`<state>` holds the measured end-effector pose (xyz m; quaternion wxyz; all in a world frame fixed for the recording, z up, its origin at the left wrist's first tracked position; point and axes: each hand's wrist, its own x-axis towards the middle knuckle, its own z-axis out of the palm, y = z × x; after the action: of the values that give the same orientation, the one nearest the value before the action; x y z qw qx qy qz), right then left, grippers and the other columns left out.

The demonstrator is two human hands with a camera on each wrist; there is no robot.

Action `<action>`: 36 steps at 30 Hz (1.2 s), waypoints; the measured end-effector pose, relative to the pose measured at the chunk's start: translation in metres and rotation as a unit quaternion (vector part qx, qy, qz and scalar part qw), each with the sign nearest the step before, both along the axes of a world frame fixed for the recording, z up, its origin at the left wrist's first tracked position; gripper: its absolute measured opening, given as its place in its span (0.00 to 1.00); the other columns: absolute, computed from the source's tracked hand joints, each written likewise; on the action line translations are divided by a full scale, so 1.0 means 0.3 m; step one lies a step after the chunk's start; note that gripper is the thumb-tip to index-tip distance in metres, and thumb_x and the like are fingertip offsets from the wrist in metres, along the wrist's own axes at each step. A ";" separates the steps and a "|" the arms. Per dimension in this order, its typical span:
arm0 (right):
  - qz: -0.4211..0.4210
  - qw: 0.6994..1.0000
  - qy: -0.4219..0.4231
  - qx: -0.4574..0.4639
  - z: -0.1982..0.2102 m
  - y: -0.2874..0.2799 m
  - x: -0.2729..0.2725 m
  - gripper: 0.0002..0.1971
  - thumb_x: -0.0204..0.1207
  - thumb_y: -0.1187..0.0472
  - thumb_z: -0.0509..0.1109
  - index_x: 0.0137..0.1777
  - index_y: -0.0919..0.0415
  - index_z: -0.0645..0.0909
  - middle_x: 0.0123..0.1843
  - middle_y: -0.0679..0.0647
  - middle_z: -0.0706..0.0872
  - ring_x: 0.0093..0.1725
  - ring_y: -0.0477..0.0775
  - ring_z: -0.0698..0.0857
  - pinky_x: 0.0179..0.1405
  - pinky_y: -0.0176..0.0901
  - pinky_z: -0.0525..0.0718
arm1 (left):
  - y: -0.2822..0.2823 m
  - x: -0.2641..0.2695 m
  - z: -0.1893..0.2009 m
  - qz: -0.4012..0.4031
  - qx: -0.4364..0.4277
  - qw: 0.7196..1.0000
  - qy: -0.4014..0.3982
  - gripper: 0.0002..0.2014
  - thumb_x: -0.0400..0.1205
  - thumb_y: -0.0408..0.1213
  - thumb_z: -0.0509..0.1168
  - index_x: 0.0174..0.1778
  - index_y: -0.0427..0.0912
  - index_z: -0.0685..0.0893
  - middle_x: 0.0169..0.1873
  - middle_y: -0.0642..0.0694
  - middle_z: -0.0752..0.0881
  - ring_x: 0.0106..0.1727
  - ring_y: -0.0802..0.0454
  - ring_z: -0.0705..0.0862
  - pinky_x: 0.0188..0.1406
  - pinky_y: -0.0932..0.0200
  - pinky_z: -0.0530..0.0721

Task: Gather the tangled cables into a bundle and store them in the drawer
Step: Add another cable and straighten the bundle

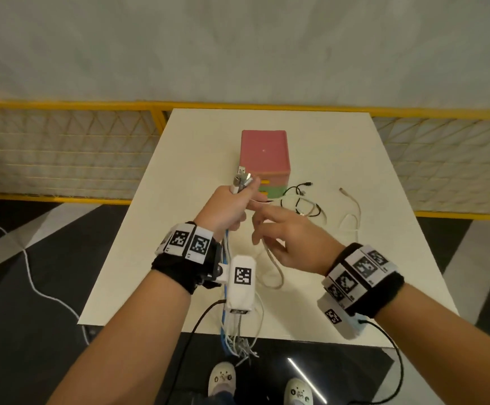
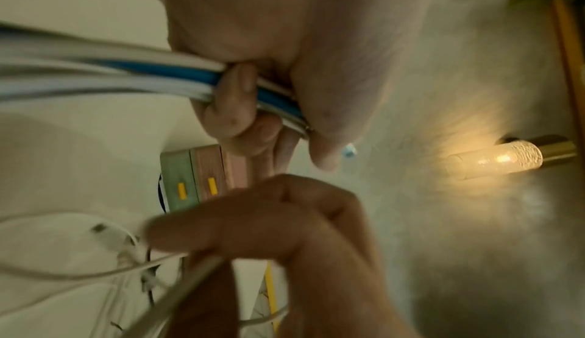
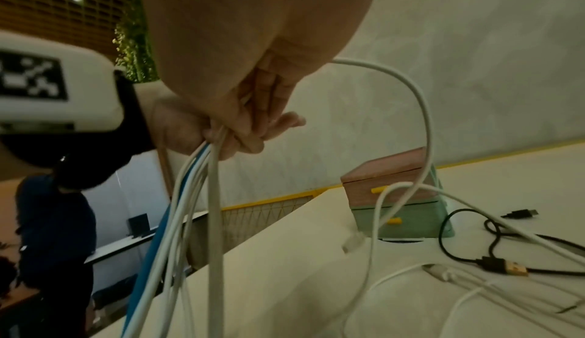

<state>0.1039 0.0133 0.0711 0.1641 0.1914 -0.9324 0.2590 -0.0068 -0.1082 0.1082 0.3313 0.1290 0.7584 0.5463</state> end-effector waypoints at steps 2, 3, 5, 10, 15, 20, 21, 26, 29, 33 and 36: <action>0.023 0.999 0.001 0.026 -0.011 -0.001 0.008 0.12 0.65 0.77 0.67 0.41 0.63 0.87 0.48 0.57 0.83 0.55 0.58 0.82 0.54 0.49 0.81 | 0.014 0.010 0.003 -0.050 -0.017 0.999 -0.010 0.20 0.83 0.53 0.66 0.52 0.38 0.90 0.19 0.58 0.82 0.23 0.57 0.68 0.18 0.65 0.62; 0.033 0.998 0.005 0.044 -0.016 -0.002 0.010 0.11 0.64 0.77 0.68 0.40 0.63 0.87 0.47 0.56 0.84 0.54 0.54 0.80 0.57 0.44 0.79 | 0.020 0.017 0.006 -0.072 -0.023 0.997 -0.009 0.18 0.82 0.51 0.69 0.53 0.37 0.89 0.20 0.58 0.83 0.22 0.58 0.69 0.18 0.65 0.62; 0.048 0.996 -0.005 0.069 -0.024 -0.006 0.013 0.11 0.65 0.76 0.70 0.40 0.61 0.88 0.47 0.54 0.86 0.53 0.49 0.79 0.60 0.42 0.76 | 0.024 0.032 0.015 -0.113 -0.018 0.993 -0.006 0.13 0.80 0.44 0.72 0.53 0.37 0.89 0.22 0.57 0.86 0.21 0.60 0.72 0.19 0.65 0.64; -0.010 0.997 -0.020 -0.070 -0.038 0.025 0.065 0.16 0.68 0.78 0.63 0.49 0.64 0.87 0.60 0.55 0.85 0.61 0.51 0.84 0.59 0.39 0.81 | 0.005 0.038 0.028 -0.101 0.052 0.992 0.047 0.08 0.79 0.35 0.74 0.53 0.40 0.90 0.32 0.52 0.91 0.19 0.63 0.71 0.18 0.71 0.67; -0.234 0.849 -0.107 -0.462 0.003 0.065 0.060 0.11 0.82 0.58 0.59 0.48 0.58 0.83 0.46 0.58 0.89 0.49 0.55 0.89 0.55 0.49 0.84 | -0.010 0.032 0.030 -0.059 0.135 0.985 0.087 0.10 0.75 0.27 0.76 0.51 0.30 0.90 0.31 0.52 0.88 0.20 0.69 0.79 0.24 0.81 0.71; -0.199 0.668 -0.112 -0.708 0.146 0.122 -0.020 0.16 0.87 0.58 0.54 0.62 0.68 0.77 0.45 0.62 0.88 0.43 0.57 0.90 0.47 0.47 0.90 | -0.041 0.030 -0.008 -0.128 0.079 0.984 0.095 0.08 0.70 0.27 0.80 0.43 0.35 0.92 0.42 0.46 0.93 0.46 0.60 0.90 0.54 0.70 0.84; -0.192 0.647 -0.097 -0.731 0.173 0.137 -0.031 0.14 0.86 0.63 0.56 0.65 0.70 0.75 0.44 0.62 0.88 0.39 0.55 0.89 0.43 0.44 0.90 | -0.048 0.027 -0.022 -0.135 0.067 0.984 0.094 0.08 0.69 0.26 0.80 0.43 0.35 0.92 0.41 0.45 0.93 0.45 0.59 0.90 0.55 0.68 0.84; -0.166 0.674 -0.072 -0.716 0.271 0.181 -0.049 0.14 0.84 0.69 0.57 0.67 0.66 0.75 0.52 0.58 0.88 0.28 0.44 0.77 0.26 0.31 0.78 | -0.067 0.001 -0.061 -0.145 0.053 0.983 0.099 0.06 0.71 0.25 0.79 0.42 0.36 0.92 0.40 0.45 0.93 0.41 0.61 0.89 0.50 0.68 0.84; -0.173 0.736 -0.060 -0.652 0.274 0.162 -0.041 0.14 0.84 0.69 0.58 0.67 0.64 0.77 0.51 0.56 0.88 0.28 0.44 0.72 0.27 0.30 0.75 | -0.047 0.021 -0.008 -0.058 0.097 0.985 0.127 0.03 0.79 0.32 0.74 0.41 0.37 0.90 0.28 0.60 0.89 0.31 0.71 0.84 0.39 0.76 0.77; -0.188 0.794 -0.039 -0.577 0.251 0.078 -0.040 0.09 0.84 0.69 0.58 0.59 0.63 0.76 0.40 0.54 0.84 0.27 0.44 0.72 0.26 0.29 0.74 | 0.020 0.058 0.082 0.090 0.166 0.976 0.112 0.16 0.87 0.42 0.63 0.40 0.36 0.88 0.11 0.59 0.73 0.14 0.66 0.71 0.20 0.71 0.66; -0.166 0.827 -0.030 -0.536 0.230 0.006 -0.038 0.03 0.84 0.70 0.58 0.54 0.65 0.69 0.33 0.54 0.80 0.24 0.42 0.73 0.24 0.30 0.72 | 0.058 0.083 0.134 0.077 0.209 0.973 0.060 0.16 0.86 0.47 0.63 0.38 0.41 0.86 0.14 0.57 0.72 0.15 0.62 0.66 0.16 0.66 0.63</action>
<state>0.0924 0.0150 0.1400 0.2537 -0.0918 -0.6689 0.6927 0.0180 -0.0907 0.1483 0.2081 0.1689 0.6536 0.7078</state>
